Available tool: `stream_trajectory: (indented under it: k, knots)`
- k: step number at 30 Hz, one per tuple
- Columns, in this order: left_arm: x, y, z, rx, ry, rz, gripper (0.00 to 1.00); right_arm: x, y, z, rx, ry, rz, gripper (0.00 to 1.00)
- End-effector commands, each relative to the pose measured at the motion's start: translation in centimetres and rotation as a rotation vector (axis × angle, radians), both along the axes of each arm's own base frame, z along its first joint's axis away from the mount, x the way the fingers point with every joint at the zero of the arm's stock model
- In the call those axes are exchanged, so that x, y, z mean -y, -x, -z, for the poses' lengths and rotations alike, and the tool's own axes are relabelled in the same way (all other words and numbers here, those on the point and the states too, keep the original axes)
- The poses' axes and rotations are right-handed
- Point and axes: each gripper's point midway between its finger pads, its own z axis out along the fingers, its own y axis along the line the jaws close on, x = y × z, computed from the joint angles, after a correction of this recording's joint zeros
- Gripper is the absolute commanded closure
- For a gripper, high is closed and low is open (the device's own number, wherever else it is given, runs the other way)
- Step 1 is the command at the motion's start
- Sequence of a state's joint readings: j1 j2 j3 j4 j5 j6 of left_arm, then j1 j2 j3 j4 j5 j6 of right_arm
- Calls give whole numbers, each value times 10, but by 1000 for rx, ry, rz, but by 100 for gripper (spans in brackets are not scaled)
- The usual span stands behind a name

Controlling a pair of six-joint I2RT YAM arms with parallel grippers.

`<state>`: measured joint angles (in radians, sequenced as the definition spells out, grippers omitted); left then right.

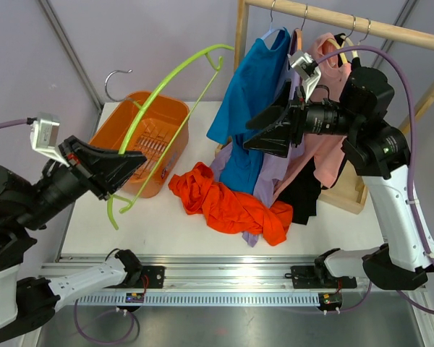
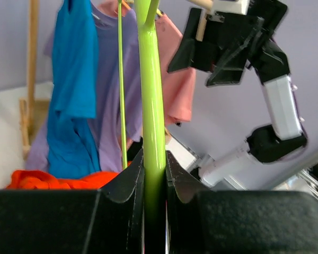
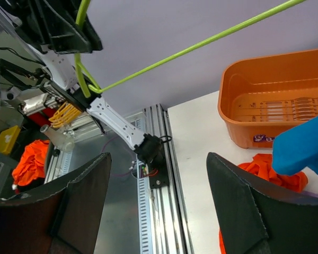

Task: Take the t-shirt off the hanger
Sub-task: Pass the hanger from the left arm to the right

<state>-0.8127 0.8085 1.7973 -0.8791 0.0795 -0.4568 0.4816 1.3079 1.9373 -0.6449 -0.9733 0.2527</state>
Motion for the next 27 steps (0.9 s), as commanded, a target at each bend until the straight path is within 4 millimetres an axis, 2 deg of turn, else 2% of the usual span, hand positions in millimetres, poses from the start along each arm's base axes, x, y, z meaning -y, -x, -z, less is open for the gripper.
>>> stream_trajectory:
  k: [1, 3, 4, 5, 6, 7, 8, 9, 10, 12, 13, 15, 16, 17, 18, 21, 22, 27]
  knots:
    - [9, -43, -20, 81, 28, -139, 100, -4, 4, -28, 2, -78, -29, 21]
    - [16, -60, -25, 106, 41, -178, 100, -7, 2, -37, -11, -98, -27, 21]
    - [20, -67, -24, 109, 42, -193, 100, -13, -10, -36, -31, -98, -12, 21]
    - [22, -72, -32, 136, 69, -202, 100, -16, -14, -38, -49, -105, -6, 21]
    - [29, -81, -32, 138, 68, -215, 100, -18, -17, -45, -45, -117, -3, 21]
    - [32, -86, -37, 154, 89, -224, 100, -28, -32, -41, -81, -118, 21, 21]
    - [36, -91, -37, 153, 94, -228, 100, -32, -39, -42, -124, -127, 42, 20]
    - [39, -95, -36, 155, 99, -234, 100, -35, -41, -50, -121, -142, 56, 20]
    - [40, -97, -40, 166, 121, -240, 100, -44, -62, -45, -146, -142, 121, 19]
    - [45, -104, -29, 154, 120, -251, 100, -57, -63, -45, -185, -139, 143, 18]
    - [43, -104, -28, 155, 127, -256, 100, -66, -71, -39, -214, -133, 159, 18]
    - [44, -108, -22, 150, 127, -268, 100, -83, -55, -43, -227, -136, 107, 18]
    - [42, -106, -25, 160, 142, -268, 100, -91, -58, -39, -236, -130, 119, 18]
    - [43, -106, -23, 159, 143, -268, 100, -98, -53, -37, -230, -122, 110, 18]
    - [44, -106, -20, 156, 141, -264, 100, -107, -41, -40, -220, -123, 87, 18]
    - [43, -103, -17, 153, 153, -254, 100, -123, -43, -32, -226, -107, 124, 19]
    - [42, -102, -18, 156, 163, -254, 100, -126, -54, -26, -235, -98, 171, 19]
    - [41, -99, -9, 137, 172, -246, 100, -133, -51, -26, -250, -98, 166, 21]
